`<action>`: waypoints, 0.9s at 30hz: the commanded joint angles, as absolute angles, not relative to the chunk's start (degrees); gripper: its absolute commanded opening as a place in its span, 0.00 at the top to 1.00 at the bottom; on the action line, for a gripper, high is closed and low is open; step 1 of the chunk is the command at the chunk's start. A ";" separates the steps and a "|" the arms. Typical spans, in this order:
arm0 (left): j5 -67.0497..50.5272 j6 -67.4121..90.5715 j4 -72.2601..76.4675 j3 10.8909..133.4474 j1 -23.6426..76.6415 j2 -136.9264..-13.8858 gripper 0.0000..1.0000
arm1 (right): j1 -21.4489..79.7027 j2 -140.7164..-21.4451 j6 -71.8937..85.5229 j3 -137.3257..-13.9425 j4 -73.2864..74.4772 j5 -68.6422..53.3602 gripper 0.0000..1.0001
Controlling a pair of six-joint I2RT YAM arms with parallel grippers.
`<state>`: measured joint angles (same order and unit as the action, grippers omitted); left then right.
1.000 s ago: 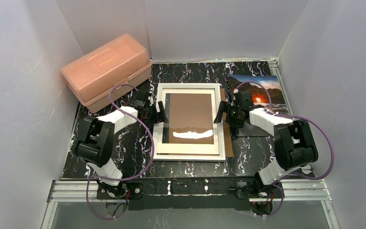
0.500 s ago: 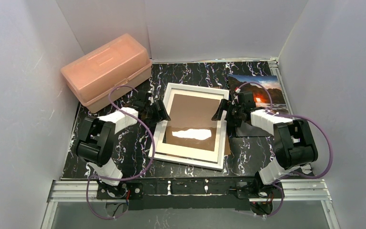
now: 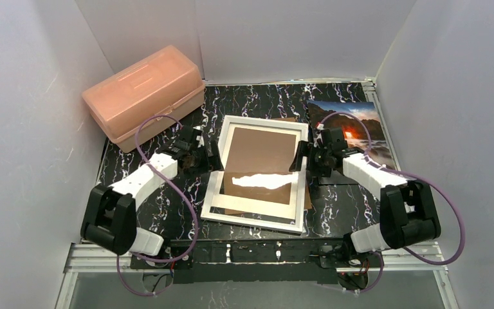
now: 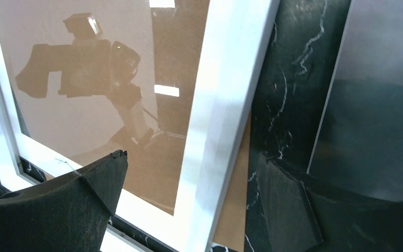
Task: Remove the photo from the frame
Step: Adjust the photo frame at the center of the board.
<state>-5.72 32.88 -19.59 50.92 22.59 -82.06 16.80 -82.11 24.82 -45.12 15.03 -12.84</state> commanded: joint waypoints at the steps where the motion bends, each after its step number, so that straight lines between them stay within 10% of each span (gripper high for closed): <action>1: -2.92 30.07 -29.82 48.66 22.53 -77.06 0.07 | 16.84 -77.87 22.37 -43.57 20.26 -10.18 0.01; 27: -24.22 48.07 -11.98 28.88 24.51 -72.84 0.11 | 21.13 -68.55 32.10 -28.58 14.06 -24.53 0.01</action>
